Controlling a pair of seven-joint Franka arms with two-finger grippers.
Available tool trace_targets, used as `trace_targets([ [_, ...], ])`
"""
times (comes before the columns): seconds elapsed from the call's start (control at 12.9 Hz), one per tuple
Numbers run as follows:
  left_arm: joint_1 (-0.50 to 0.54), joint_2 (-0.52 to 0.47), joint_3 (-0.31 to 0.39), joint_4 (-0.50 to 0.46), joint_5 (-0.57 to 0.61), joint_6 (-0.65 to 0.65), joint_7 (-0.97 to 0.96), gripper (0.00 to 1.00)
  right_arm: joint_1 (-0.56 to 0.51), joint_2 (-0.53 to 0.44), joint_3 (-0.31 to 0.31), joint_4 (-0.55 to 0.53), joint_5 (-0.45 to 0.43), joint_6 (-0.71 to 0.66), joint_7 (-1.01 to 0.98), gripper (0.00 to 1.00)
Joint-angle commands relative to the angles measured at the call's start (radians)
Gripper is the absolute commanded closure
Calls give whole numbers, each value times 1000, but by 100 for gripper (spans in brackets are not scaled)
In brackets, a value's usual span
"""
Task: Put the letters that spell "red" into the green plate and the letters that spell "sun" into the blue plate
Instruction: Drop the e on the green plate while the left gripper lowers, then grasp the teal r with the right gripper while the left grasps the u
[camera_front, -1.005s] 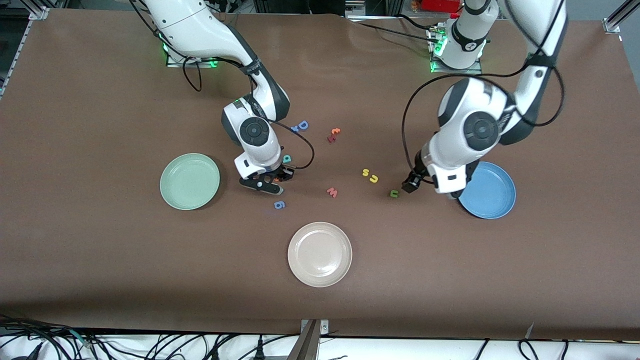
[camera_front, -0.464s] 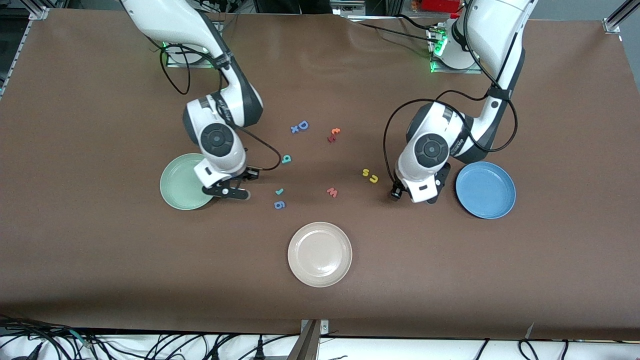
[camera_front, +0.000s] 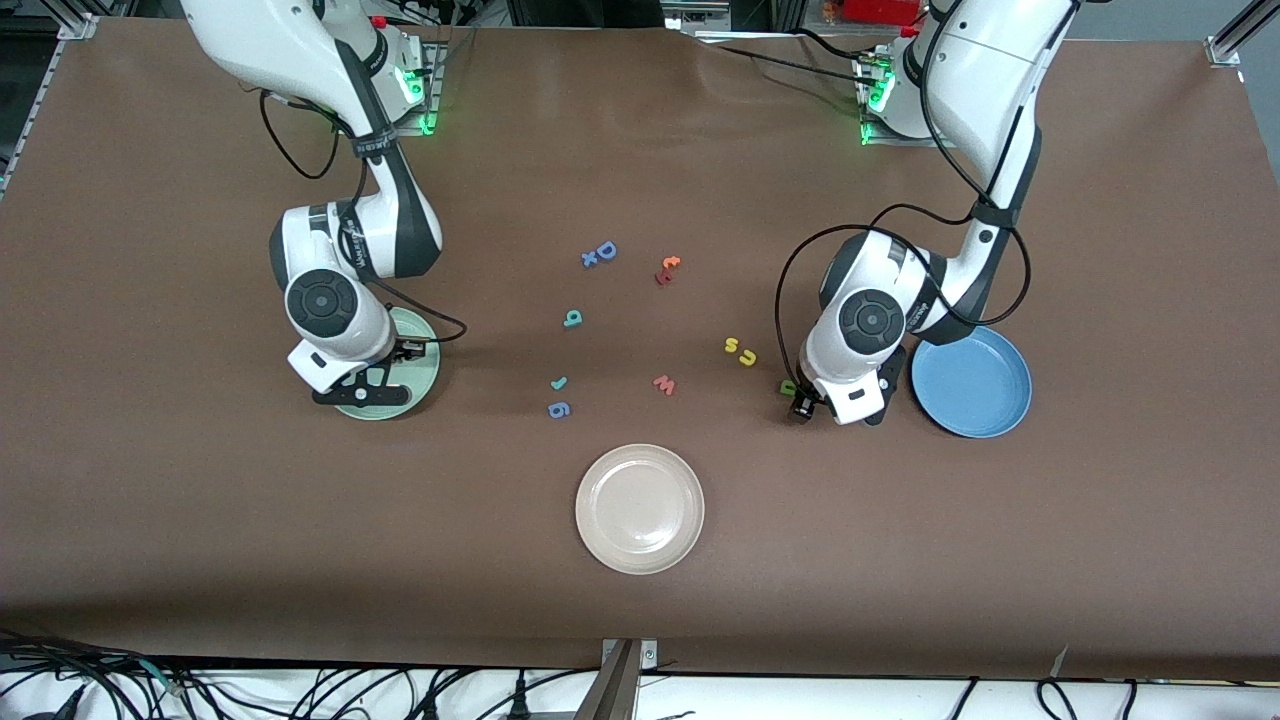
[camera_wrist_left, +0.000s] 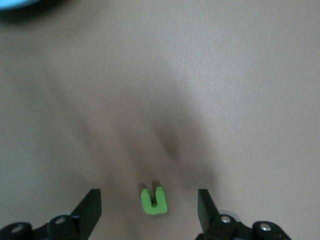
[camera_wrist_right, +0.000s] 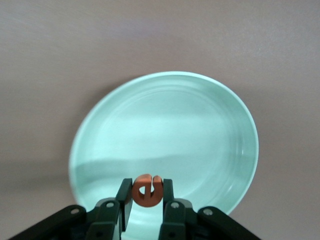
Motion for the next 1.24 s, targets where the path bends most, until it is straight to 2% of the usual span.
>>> trace_targets([
  [0.0,-18,32,6,29,15,11,-26,15,-8,20,1,-78,-10,117,-10,83],
  [0.08,-18,44,6,29,14,14,-27,15,-20,26,1,-76,-9,117,-9,64],
  [0.15,-18,55,6,29,-6,34,-27,15,-25,29,1,-75,-7,116,-9,13],
  [0.23,-18,61,6,29,-30,52,-26,17,-23,22,2,-73,-7,105,0,0],
  [0.46,-18,76,6,29,-37,60,-27,17,-17,-11,10,-36,-4,47,-4,0],
  [0.54,-20,82,6,29,-43,62,-26,17,-8,-17,31,-10,4,7,21,0],
  [0.93,-37,82,3,29,-72,63,-27,17,9,18,166,135,11,-30,397,1],
  [1.0,-37,82,3,29,-72,63,-26,19,9,46,186,170,36,-27,460,7],
  [1.16,-35,87,3,28,-68,65,-19,24,12,122,212,279,115,-29,541,36],
])
